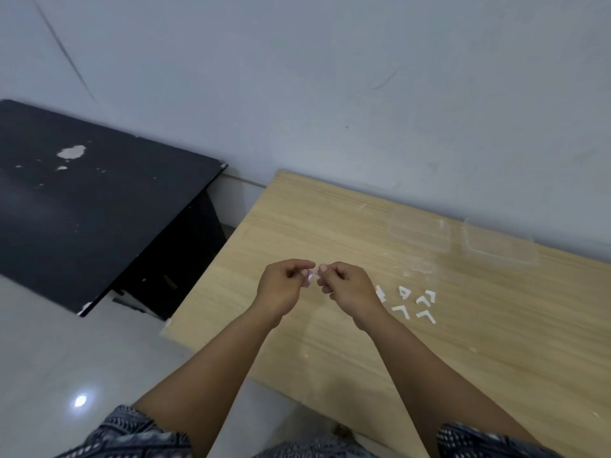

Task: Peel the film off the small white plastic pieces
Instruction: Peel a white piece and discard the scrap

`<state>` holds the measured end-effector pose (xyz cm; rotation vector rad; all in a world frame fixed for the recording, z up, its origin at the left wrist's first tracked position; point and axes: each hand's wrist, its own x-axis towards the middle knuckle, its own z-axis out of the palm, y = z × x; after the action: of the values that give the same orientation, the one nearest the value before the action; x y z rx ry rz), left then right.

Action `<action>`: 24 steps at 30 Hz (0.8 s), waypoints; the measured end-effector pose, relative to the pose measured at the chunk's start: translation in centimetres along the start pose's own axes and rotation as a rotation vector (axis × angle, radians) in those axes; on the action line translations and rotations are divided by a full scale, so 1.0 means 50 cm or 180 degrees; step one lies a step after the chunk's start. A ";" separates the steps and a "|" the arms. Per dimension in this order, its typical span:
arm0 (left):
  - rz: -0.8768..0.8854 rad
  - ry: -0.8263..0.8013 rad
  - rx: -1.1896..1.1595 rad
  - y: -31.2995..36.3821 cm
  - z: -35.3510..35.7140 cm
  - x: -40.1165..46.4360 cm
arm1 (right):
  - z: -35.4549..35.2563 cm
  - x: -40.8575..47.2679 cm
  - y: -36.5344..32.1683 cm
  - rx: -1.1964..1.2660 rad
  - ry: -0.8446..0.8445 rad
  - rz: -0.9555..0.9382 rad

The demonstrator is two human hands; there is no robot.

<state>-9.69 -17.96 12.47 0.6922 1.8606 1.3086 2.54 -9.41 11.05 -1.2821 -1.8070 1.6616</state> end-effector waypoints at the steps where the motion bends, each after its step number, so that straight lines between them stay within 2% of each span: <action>1: 0.0012 0.0014 0.0008 -0.004 -0.022 -0.007 | 0.019 -0.004 -0.006 0.0067 -0.0041 0.0035; 5: -0.0013 0.0162 -0.0037 -0.027 -0.119 -0.040 | 0.107 -0.027 -0.036 0.0432 -0.0390 0.0215; 12: -0.0148 0.0497 -0.0169 -0.077 -0.273 -0.091 | 0.260 -0.068 -0.065 0.0606 -0.0878 0.0350; 24: -0.0468 0.1061 -0.0641 -0.172 -0.541 -0.187 | 0.541 -0.144 -0.112 0.0287 -0.1470 0.0187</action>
<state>-26.51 -42.64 12.25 0.2365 1.9578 1.5588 -16.72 -30.46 11.97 -0.9759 -1.9225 2.1839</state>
